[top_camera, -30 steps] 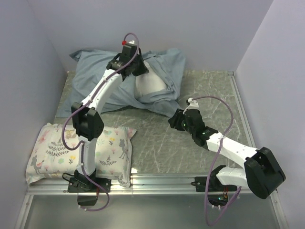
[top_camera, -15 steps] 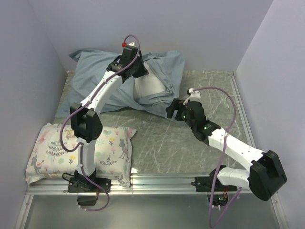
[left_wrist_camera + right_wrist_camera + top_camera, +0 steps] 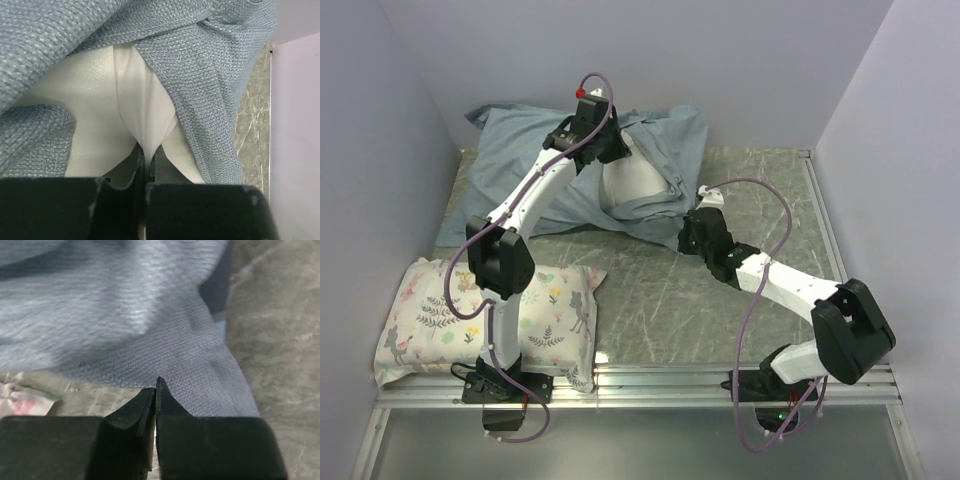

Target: Remove the pillowcase from the pillow

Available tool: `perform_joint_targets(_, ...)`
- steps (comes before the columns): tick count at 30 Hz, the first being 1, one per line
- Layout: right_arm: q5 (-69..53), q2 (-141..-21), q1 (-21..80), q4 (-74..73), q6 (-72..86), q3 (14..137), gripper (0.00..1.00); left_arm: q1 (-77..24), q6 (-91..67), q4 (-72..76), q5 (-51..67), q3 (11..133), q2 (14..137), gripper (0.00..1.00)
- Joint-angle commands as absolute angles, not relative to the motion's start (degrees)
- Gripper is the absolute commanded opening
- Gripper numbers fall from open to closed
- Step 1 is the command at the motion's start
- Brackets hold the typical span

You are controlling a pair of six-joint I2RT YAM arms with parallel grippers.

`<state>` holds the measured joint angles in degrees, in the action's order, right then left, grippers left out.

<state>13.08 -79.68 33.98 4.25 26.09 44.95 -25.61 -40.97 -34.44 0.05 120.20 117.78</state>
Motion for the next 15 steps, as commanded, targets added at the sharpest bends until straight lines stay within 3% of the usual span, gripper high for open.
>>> perform_joint_targets(1, 19.4, -79.1, 33.7, 3.4, 29.0, 45.3, 0.0, -25.8, -39.8, -29.8, 0.2, 122.7, 110.7, 0.0)
perform_joint_targets(8, 16.6, -81.7, 24.8, 2.5, 33.9, 38.9, 0.0, -23.0, -39.6, -30.8, 0.9, 123.1, 107.7, 0.0)
perform_joint_targets(15, 13.3, -83.5, 22.9, -0.7, 34.5, 43.1, 0.0, -20.6, -40.3, -30.7, 3.3, 122.3, 104.9, 0.0)
